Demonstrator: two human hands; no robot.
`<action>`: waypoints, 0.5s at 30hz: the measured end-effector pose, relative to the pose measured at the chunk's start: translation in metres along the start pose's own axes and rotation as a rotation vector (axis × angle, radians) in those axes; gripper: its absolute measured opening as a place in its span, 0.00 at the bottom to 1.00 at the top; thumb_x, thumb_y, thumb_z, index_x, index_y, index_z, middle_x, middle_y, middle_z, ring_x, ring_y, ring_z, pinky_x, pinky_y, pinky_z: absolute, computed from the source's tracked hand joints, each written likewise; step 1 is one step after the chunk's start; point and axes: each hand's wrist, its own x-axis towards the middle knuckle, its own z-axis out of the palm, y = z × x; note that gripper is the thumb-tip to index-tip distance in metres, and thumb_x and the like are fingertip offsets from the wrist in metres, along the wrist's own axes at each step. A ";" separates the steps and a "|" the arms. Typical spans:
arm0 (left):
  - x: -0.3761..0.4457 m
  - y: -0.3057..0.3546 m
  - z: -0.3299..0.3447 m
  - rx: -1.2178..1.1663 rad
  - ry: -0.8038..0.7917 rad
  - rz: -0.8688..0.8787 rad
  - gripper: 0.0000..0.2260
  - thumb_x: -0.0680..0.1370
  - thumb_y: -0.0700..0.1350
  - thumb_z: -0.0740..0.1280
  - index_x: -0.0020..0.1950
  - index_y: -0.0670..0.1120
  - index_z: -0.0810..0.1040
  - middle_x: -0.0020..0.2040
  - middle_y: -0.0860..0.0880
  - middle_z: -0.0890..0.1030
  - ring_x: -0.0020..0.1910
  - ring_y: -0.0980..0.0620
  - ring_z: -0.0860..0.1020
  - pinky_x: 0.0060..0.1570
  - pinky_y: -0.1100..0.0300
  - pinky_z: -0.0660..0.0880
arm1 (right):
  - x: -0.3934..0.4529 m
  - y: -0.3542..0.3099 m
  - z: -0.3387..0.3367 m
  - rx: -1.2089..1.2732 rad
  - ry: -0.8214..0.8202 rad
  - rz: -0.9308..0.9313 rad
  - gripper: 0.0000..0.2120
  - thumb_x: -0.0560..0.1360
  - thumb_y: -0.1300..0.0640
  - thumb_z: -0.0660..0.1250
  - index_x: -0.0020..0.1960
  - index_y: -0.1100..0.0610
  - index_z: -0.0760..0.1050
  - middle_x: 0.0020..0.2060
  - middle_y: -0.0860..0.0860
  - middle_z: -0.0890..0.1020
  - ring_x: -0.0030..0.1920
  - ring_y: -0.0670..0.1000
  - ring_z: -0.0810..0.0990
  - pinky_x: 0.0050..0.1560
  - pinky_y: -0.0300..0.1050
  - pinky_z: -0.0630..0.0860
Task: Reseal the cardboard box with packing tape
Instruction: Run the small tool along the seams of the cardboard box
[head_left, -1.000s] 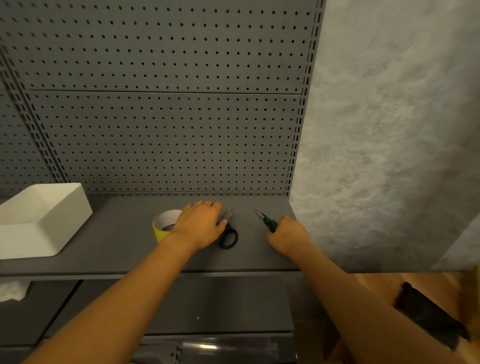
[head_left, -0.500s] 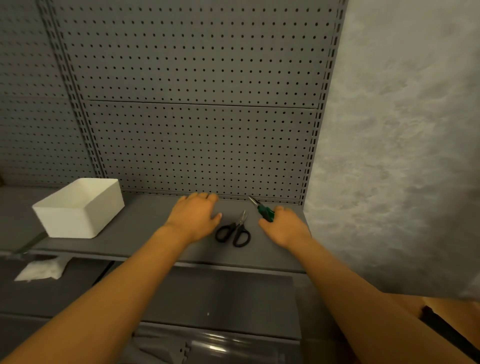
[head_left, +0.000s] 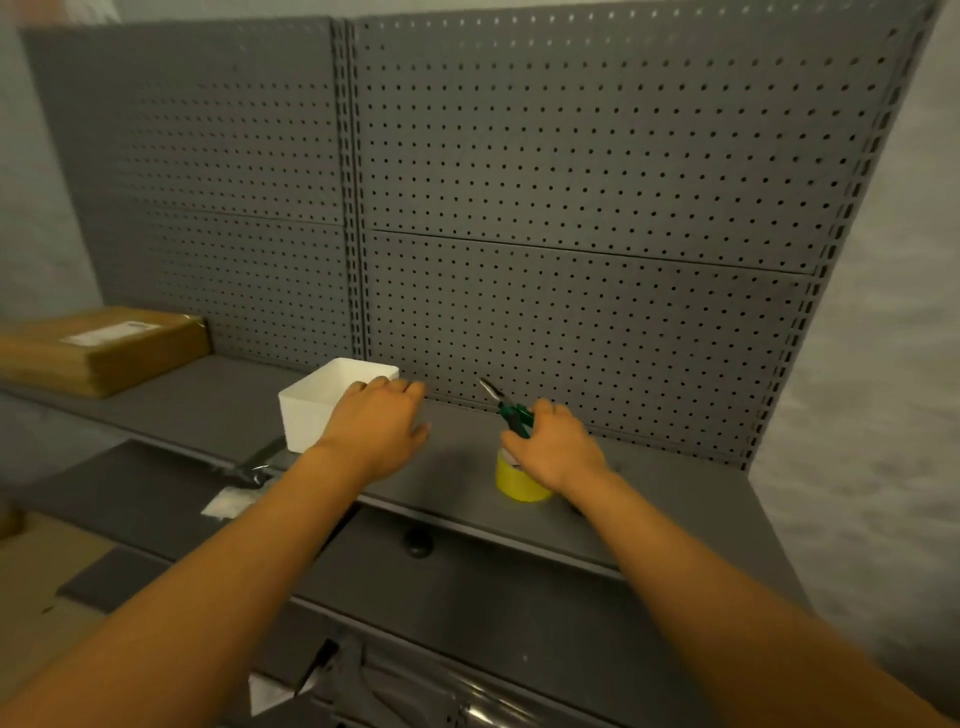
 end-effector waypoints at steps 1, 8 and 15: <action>-0.004 -0.016 -0.001 0.018 0.000 -0.005 0.20 0.79 0.55 0.58 0.69 0.48 0.67 0.64 0.47 0.74 0.62 0.46 0.71 0.61 0.52 0.67 | 0.004 -0.015 0.006 0.007 0.010 -0.017 0.25 0.77 0.43 0.61 0.66 0.59 0.66 0.61 0.58 0.72 0.59 0.58 0.72 0.53 0.50 0.73; -0.038 -0.145 -0.009 0.093 -0.010 -0.085 0.21 0.80 0.55 0.57 0.72 0.49 0.64 0.69 0.47 0.71 0.67 0.47 0.68 0.66 0.51 0.64 | 0.026 -0.140 0.058 0.049 0.054 -0.112 0.27 0.76 0.42 0.61 0.67 0.57 0.66 0.61 0.56 0.72 0.60 0.57 0.72 0.53 0.49 0.73; -0.079 -0.266 -0.012 0.174 -0.055 -0.160 0.21 0.80 0.54 0.57 0.71 0.47 0.65 0.65 0.45 0.73 0.64 0.45 0.69 0.62 0.50 0.66 | 0.035 -0.260 0.120 0.046 0.029 -0.219 0.25 0.76 0.42 0.60 0.66 0.58 0.66 0.61 0.56 0.72 0.61 0.57 0.71 0.54 0.50 0.73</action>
